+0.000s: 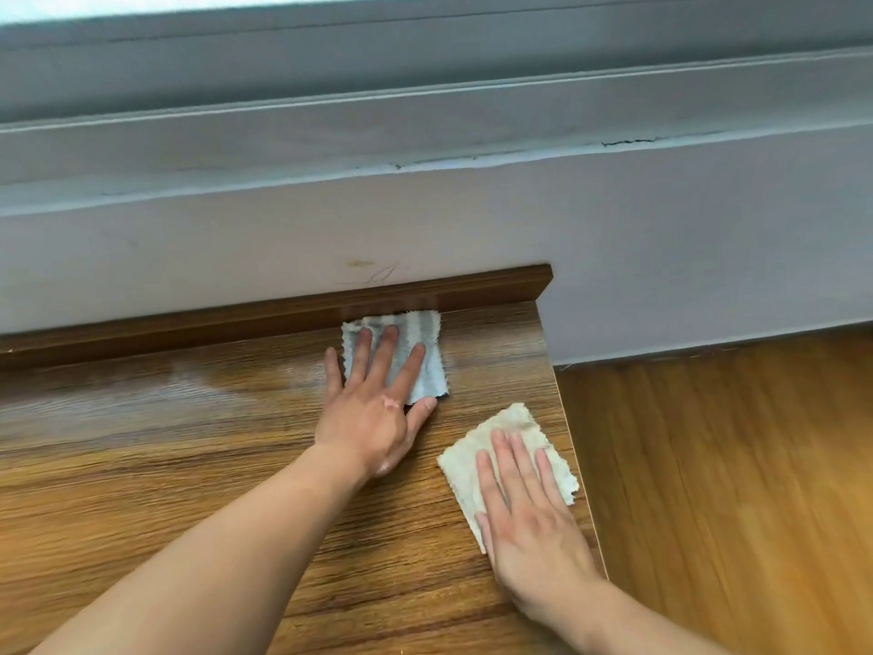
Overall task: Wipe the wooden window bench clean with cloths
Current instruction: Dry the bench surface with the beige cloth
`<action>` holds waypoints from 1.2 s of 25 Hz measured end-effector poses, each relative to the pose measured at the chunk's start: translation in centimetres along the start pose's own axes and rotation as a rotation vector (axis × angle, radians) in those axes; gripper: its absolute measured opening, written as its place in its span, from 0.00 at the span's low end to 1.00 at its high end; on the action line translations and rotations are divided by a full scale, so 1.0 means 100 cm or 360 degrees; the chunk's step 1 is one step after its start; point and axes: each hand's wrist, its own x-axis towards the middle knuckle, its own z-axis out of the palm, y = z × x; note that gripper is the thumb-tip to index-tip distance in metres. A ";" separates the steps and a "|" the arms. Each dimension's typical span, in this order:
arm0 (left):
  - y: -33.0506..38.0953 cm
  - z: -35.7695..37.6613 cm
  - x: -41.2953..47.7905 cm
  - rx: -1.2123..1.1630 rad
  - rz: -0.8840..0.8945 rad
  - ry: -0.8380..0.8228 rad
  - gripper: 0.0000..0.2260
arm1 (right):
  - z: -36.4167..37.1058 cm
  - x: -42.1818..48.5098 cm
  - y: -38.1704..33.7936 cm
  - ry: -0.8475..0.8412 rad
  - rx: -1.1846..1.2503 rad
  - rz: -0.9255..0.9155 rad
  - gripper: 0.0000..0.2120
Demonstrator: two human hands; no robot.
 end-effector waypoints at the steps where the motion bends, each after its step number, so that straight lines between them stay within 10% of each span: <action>1: 0.002 0.001 -0.002 -0.0007 -0.0004 0.0011 0.33 | -0.007 0.014 0.005 -0.0012 -0.0022 -0.0058 0.31; 7: -0.015 0.012 -0.001 -0.0126 0.0090 0.0138 0.31 | -0.050 0.141 0.031 0.0077 0.0074 0.0281 0.35; 15: -0.032 0.049 -0.070 -0.0093 -0.0274 0.0176 0.33 | 0.020 -0.072 -0.025 -0.0104 0.0035 -0.0225 0.38; 24: -0.065 0.067 -0.080 -0.0123 -0.0337 0.0392 0.40 | -0.044 0.136 0.032 0.0070 0.0076 0.0303 0.34; 30: -0.069 0.072 -0.080 -0.0069 -0.0295 0.0458 0.40 | 0.033 -0.089 -0.037 0.0067 0.0101 0.0332 0.35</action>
